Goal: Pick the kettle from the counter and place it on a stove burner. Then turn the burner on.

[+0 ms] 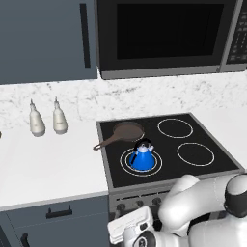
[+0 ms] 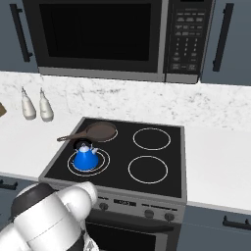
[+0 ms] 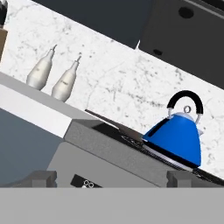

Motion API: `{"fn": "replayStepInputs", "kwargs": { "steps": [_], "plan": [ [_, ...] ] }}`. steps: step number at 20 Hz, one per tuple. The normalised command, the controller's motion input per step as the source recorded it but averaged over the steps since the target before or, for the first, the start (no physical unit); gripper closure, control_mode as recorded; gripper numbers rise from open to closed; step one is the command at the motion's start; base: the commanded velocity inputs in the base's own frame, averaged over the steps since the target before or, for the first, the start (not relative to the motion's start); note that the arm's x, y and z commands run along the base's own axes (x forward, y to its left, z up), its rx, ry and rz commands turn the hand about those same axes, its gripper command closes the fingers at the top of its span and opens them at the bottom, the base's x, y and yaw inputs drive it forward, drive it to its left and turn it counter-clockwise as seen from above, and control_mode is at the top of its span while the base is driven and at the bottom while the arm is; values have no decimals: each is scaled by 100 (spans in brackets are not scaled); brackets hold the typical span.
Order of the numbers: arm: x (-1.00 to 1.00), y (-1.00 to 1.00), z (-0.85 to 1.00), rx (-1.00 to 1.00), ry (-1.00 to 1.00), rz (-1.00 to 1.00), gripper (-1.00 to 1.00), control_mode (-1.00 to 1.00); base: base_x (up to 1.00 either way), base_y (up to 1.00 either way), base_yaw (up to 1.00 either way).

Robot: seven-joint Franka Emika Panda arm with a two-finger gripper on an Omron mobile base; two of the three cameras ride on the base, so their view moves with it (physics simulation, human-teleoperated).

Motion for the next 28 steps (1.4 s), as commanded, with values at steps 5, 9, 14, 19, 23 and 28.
{"fn": "replayStepInputs", "kwargs": {
  "steps": [5, 9, 14, 19, 23, 28],
  "plan": [
    [14, 0, -24, 14, 0, 0, -100, -100, 0, 0, 0],
    [12, -3, -32, 18, 0, 0, -100, -100, 0, 0, 0],
    [8, -10, -30, 21, 0, 0, -100, -100, 0, 0, 0],
    [8, -14, -25, 22, 0, 1, -100, -100, 0, 0, 0],
    [10, -13, -18, 23, 0, 1, -100, -100, 0, 0, 0],
    [12, -16, -3, 23, 0, 1, -100, -100, 0, 0, 0]
  ]
}}
